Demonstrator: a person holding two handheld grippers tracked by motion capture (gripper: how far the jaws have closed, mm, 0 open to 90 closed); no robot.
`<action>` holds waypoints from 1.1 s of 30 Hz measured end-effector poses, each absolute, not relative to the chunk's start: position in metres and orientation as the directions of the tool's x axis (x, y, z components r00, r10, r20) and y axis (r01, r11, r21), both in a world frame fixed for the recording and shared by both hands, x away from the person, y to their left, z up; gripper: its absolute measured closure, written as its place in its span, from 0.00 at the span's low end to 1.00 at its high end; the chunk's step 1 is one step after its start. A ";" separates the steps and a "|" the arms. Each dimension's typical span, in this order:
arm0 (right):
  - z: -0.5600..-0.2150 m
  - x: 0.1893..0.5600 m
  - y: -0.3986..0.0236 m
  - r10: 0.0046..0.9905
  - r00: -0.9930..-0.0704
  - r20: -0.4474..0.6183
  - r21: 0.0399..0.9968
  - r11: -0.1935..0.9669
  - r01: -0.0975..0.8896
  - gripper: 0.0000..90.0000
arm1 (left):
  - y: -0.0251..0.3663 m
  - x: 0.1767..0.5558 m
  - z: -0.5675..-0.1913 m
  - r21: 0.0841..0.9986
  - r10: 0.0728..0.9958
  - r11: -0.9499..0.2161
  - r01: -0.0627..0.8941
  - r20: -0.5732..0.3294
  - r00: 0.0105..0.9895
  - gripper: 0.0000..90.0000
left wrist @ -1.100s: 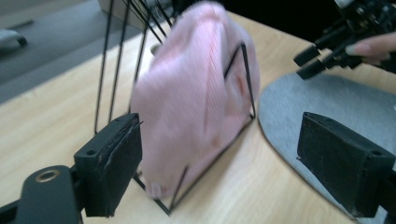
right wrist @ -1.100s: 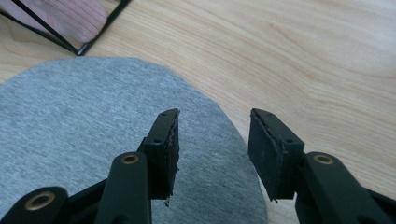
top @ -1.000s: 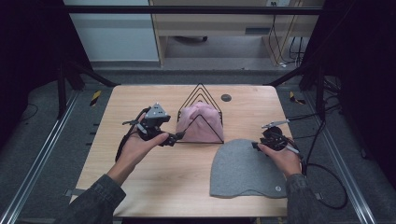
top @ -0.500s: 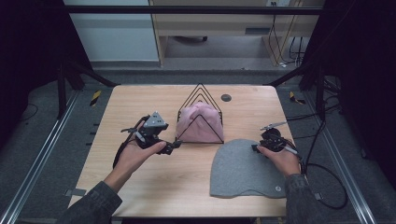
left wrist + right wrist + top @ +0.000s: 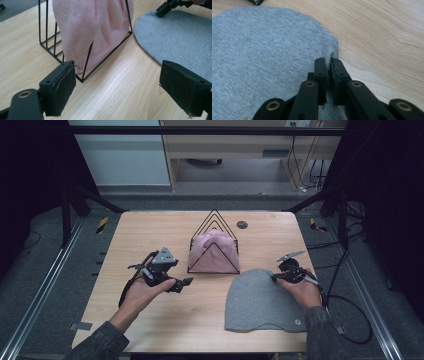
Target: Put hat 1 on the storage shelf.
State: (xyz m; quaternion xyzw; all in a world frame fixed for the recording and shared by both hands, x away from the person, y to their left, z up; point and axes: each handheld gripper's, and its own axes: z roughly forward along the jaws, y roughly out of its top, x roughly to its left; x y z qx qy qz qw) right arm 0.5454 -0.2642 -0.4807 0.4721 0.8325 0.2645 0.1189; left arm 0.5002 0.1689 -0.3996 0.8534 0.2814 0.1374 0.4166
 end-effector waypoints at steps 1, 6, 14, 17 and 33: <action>-0.481 0.545 -0.264 0.848 -0.528 0.057 0.556 0.412 0.722 0.95 | 0.169 0.499 -0.401 0.786 0.593 -0.497 0.368 -0.002 0.805 0.15; -0.474 0.540 -0.262 0.836 -0.545 0.069 0.571 0.414 0.708 0.96 | 0.171 0.497 -0.406 0.778 0.590 -0.504 0.376 -0.009 0.808 0.15; -0.448 0.522 -0.253 0.787 -0.610 0.089 0.645 0.421 0.638 0.96 | 0.173 0.492 -0.420 0.755 0.568 -0.521 0.397 -0.041 0.822 0.14; -0.435 0.512 -0.247 0.763 -0.640 0.085 0.671 0.431 0.603 0.96 | 0.174 0.489 -0.426 0.742 0.552 -0.539 0.399 -0.048 0.833 0.14; -0.382 0.468 -0.219 0.677 -0.735 0.034 0.798 0.425 0.428 0.96 | 0.171 0.481 -0.446 0.727 0.498 -0.554 0.406 -0.102 0.861 0.15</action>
